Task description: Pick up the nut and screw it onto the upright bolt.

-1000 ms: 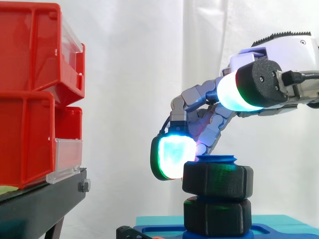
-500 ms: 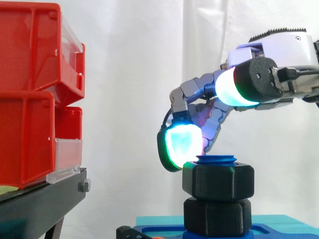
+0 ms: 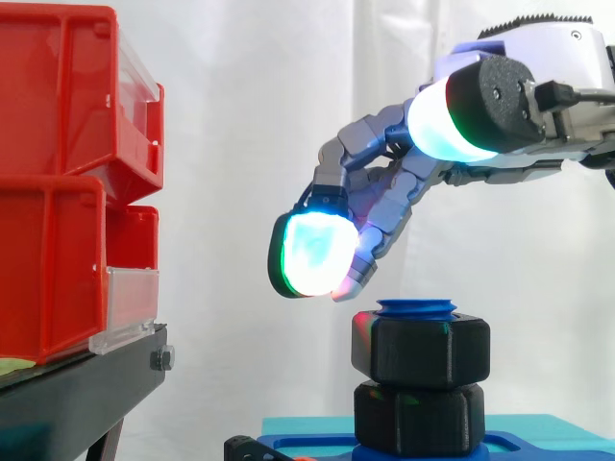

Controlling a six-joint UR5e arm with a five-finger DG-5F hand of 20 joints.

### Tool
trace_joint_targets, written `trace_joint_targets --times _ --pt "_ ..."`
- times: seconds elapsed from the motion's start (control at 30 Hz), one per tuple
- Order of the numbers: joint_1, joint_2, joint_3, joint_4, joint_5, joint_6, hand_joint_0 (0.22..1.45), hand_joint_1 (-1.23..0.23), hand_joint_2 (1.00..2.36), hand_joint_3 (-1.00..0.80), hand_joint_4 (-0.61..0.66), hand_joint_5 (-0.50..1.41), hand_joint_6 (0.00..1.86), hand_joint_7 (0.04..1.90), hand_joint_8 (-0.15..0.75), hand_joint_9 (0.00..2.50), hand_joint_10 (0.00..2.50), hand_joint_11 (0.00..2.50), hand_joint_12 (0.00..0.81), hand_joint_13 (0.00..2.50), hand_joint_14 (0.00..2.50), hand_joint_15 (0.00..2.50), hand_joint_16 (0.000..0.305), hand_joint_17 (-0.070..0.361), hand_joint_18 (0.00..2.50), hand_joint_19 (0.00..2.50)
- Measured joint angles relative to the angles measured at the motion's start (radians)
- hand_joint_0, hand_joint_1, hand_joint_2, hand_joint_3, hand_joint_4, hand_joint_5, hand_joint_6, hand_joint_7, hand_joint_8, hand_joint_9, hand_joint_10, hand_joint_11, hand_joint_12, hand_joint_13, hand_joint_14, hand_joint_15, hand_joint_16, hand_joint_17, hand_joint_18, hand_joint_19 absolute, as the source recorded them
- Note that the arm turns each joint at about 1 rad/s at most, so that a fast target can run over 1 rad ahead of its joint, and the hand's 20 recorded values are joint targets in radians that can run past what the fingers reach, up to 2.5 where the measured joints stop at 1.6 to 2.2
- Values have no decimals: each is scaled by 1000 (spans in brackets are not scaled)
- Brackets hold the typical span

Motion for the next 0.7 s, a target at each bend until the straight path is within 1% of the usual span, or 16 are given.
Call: trace_joint_targets --times 0.03,0.2,0.23,0.3,0.47,0.7 --pt "3 0 0 2 1 0 530 -171 1000 -500 247 -96 503 818 259 786 0 0 295 526 0 0 26 58 101 0" --pt "31 -1 0 14 12 2 529 -170 1000 -500 250 -99 503 809 258 778 0 0 296 522 0 0 26 59 97 0" --pt "34 -2 0 15 14 2 529 -170 1000 -500 250 -100 503 813 258 779 0 0 296 521 0 0 26 59 97 0" --pt "43 -13 0 18 21 7 529 -169 1000 -500 253 -99 503 813 257 777 0 0 297 520 0 0 26 60 97 0" --pt "51 -34 0 22 27 46 528 -169 1000 -500 251 -98 503 822 258 777 0 0 298 523 0 0 27 60 100 0" --pt "52 -38 1 20 26 62 529 -171 1000 -500 260 -95 503 845 263 780 0 0 298 526 0 0 27 60 104 0"
